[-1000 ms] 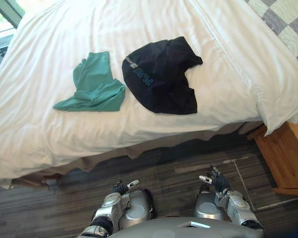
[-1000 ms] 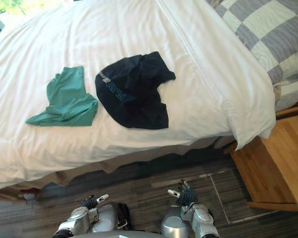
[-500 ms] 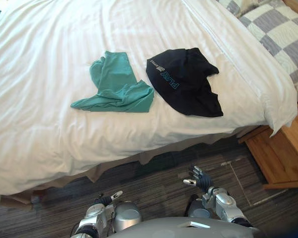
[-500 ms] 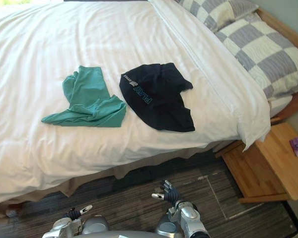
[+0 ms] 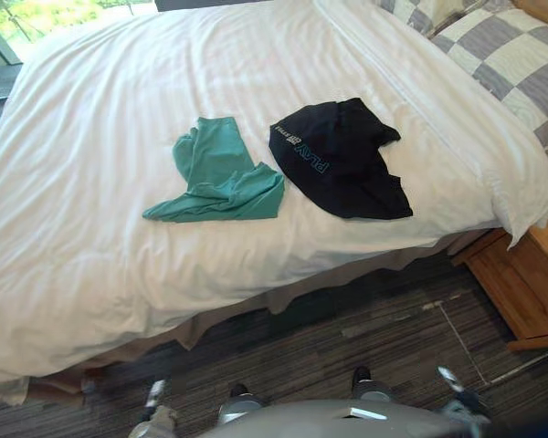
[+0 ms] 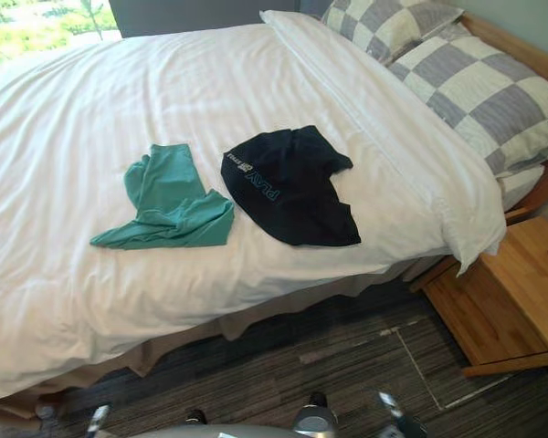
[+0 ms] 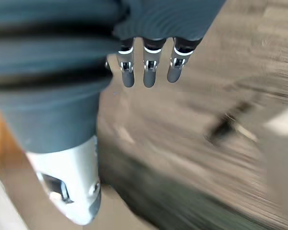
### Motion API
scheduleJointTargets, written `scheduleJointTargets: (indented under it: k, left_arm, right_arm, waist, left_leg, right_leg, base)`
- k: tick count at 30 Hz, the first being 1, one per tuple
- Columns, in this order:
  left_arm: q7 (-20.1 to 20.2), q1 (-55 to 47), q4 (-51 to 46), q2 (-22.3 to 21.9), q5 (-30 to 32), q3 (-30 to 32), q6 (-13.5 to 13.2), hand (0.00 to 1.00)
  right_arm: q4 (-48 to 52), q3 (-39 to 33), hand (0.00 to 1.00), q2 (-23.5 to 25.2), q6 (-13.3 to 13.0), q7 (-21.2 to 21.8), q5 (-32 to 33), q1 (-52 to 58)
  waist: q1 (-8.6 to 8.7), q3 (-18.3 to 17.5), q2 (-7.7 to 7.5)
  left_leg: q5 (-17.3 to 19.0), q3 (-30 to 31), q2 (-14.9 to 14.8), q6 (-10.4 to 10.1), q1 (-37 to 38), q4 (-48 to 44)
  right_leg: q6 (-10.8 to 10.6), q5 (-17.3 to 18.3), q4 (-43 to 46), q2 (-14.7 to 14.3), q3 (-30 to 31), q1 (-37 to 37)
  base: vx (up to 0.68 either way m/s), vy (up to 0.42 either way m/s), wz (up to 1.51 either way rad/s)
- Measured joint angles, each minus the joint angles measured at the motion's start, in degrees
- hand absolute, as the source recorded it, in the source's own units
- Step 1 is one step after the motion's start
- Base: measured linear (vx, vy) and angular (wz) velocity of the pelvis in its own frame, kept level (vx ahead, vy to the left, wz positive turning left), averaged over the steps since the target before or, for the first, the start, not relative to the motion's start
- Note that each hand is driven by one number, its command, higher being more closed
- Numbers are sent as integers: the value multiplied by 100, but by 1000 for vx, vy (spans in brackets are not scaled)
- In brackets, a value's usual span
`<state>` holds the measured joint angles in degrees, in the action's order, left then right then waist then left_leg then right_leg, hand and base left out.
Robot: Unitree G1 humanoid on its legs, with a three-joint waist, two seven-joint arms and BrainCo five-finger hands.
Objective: Tidy the bed and pick cloth on bed and put in laundry
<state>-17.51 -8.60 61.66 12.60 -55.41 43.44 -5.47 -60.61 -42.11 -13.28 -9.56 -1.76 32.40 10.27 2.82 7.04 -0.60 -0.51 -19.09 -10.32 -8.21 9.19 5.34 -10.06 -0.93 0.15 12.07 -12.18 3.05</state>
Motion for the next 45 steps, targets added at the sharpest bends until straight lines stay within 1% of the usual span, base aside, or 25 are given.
scheduleJointTargets:
  k: [1,2,3,4,7,10,11,12,13,16,17,19,20,22,23,25,26,27,29,33,36,38,40,41,45]
  left_arm:
    - [43,-20,-172,197,-278,335,-214,0]
    - [126,-22,-316,270,-393,409,-403,0]
    - [233,-91,-751,410,-489,437,-745,0]
    - [348,-155,-1282,538,-590,435,-1059,0]
    - [407,-74,-2446,1013,-520,435,-1678,0]
    - [501,54,-3019,1469,-47,428,-1947,0]
    - [547,98,-3352,1810,515,372,-1983,0]
    - [562,113,-3379,1877,592,342,-1982,0]
    - [596,227,-3410,2144,977,181,-1960,0]
    - [629,549,-3577,2665,1900,-310,-1718,0]
    - [683,695,-3591,2818,2204,-562,-1616,0]
    - [823,1204,-3570,3087,2971,-1459,-1307,0]
    - [827,1353,-3559,3091,3193,-1705,-1222,0]
    - [820,1933,-3471,2993,3879,-2773,-838,0]
    - [821,2086,-3390,2945,4032,-3008,-735,0]
    - [811,2782,-2923,2602,4443,-3686,-232,0]
    - [796,2962,-2793,2543,4564,-3808,-98,0]
    - [751,3379,-2476,2471,4746,-4038,148,0]
    - [676,4314,-1912,2417,5015,-4330,509,0]
    - [403,5451,-1465,2419,5256,-4576,782,0]
    - [181,5934,-1464,2428,5291,-4688,983,0]
    - [77,6269,-1438,2495,5432,-4722,1124,0]
    - [56,6479,-1409,2528,5511,-4909,1248,0]
    - [27,6632,-1380,2528,5560,-4984,1369,0]
    - [-9,6976,-1297,2526,5726,-5073,1584,0]
  right_arm:
    - [200,-355,0,-214,-142,9,-15,71]
    - [314,-503,0,-304,-251,17,-65,89]
    - [587,-730,0,-452,-477,21,-308,98]
    - [913,-835,0,-595,-682,-45,-813,116]
    - [1739,-871,0,-1038,-1176,-352,-2309,108]
    - [2310,-622,0,-1564,-1415,-426,-2801,-25]
    - [2692,-159,0,-1983,-1473,-399,-3054,-142]
    - [2750,-70,0,-2053,-1472,-391,-3081,-166]
    - [2985,313,0,-2296,-1471,-347,-3165,-264]
    - [3422,1167,0,-2482,-1436,-208,-3160,-695]
    - [3533,1502,0,-2510,-1341,-141,-3162,-853]
    - [3573,2431,0,-2514,-1059,-62,-3164,-1346]
    - [3561,2647,0,-2507,-981,-58,-3167,-1480]
    - [3372,3337,0,-2426,-725,-69,-3228,-2090]
    - [3340,3439,0,-2365,-648,-77,-3262,-2244]
    - [3118,3811,0,-2237,-384,-120,-3274,-2831]
    - [3050,3884,0,-2214,-329,-121,-3274,-2974]
    - [2873,3976,0,-2126,-253,-125,-3266,-3297]
    - [2591,4173,0,-2117,-201,-130,-3244,-3957]
    - [2529,4288,0,-2116,-203,-135,-2960,-4648]
    - [2664,4285,0,-2114,-188,-128,-2689,-4681]
    - [2972,4284,0,-2115,-147,-126,-2577,-4676]
    - [3276,4285,0,-2114,-144,-119,-2452,-4625]
    - [3496,4291,0,-2109,-141,-116,-2337,-4620]
    - [3958,4323,0,-2034,-128,-114,-2138,-4595]
  waist:
    - [35,-67,-33]
    - [59,-87,-25]
    - [91,-115,-21]
    - [88,-152,-10]
    - [87,-242,28]
    - [54,-368,75]
    - [55,-443,90]
    - [54,-449,93]
    - [55,-463,105]
    - [31,-503,93]
    - [8,-508,93]
    - [-26,-507,87]
    - [-28,-499,93]
    - [-20,-360,105]
    - [-15,-311,111]
    - [63,-37,149]
    - [82,57,150]
    - [93,235,136]
    - [115,623,75]
    - [258,1206,48]
    - [324,1420,58]
    - [449,1600,42]
    - [483,1694,37]
    - [560,1730,40]
    - [623,1916,2]
  left_leg:
    - [3,-8,7,-2,-3,15]
    - [7,-8,7,-4,-12,17]
    - [14,-4,7,-10,-16,17]
    - [18,6,7,-14,-32,18]
    - [20,83,11,-14,-39,18]
    - [21,90,15,-14,-57,18]
    - [20,93,14,-12,-59,17]
    - [19,93,14,-12,-60,17]
    - [18,92,15,-11,-59,16]
    - [16,89,15,-10,-47,16]
    - [15,81,18,-9,-19,15]
    - [-3,80,24,11,-8,14]
    - [-8,79,25,17,-7,14]
    - [-16,60,23,23,42,-47]
    - [-18,46,20,25,58,-62]
    - [-19,15,17,27,69,-107]
    - [-19,4,13,27,52,-126]
    - [-21,-59,-4,31,-54,-174]
    - [-87,-168,4,72,-425,-265]
    - [-212,-276,17,110,-774,-274]
    - [-221,-426,-19,107,-924,-295]
    - [-221,-453,-55,106,-1025,-362]
    - [-220,-593,-72,105,-1050,-383]
    - [-219,-644,-81,104,-1167,-437]
    - [-193,-886,-178,67,-1285,-551]
  right_leg:
    - [-9,-5,-38,1,-5,7]
    - [-10,-6,-55,1,-22,12]
    - [-28,-17,-115,2,-51,44]
    - [-33,-22,-149,2,-71,55]
    - [-33,-22,-207,2,-149,139]
    - [-34,-22,-214,2,-183,143]
    - [-30,-20,-214,1,-208,153]
    - [-30,-20,-214,0,-208,153]
    - [-30,-20,-214,0,-208,152]
    - [-30,-22,-212,-1,-201,154]
    - [-30,-23,-208,-1,-186,156]
    - [-23,-40,-202,0,-115,140]
    - [-19,-44,-197,0,-106,134]
    - [-10,-50,-139,0,-43,142]
    - [-9,-50,-124,0,-14,140]
    - [12,-64,-62,0,49,108]
    - [16,-63,-24,1,68,69]
    - [38,-70,71,-5,173,-125]
    - [95,-231,130,-12,358,-593]
    - [144,-448,65,-31,513,-1001]
    - [210,-525,56,-89,666,-1242]
    - [239,-548,57,-112,683,-1330]
    - [242,-550,73,-140,827,-1435]
    - [242,-550,96,-139,853,-1556]
    - [255,-542,201,-215,999,-1784]
  base:
    - [53,6,2]
    - [45,2,4]
    - [30,-1,7]
    - [30,-4,6]
    - [29,-8,12]
    - [31,-6,7]
    - [31,-8,6]
    - [25,-10,4]
    - [0,0,0]
    - [0,0,0]
    - [-6,-6,-4]
    - [-11,-5,-4]
    - [-23,-8,-4]
    - [-33,-8,-11]
    - [-57,-10,-17]
    - [-85,-9,-12]
    - [-115,0,-17]
    - [-128,0,-29]
    - [-159,-7,-33]
    - [-101,-10,-15]
    - [1,-9,-24]
    - [19,-9,-8]
    - [11,-8,-22]
    - [11,-6,-21]
    - [1,-17,-18]
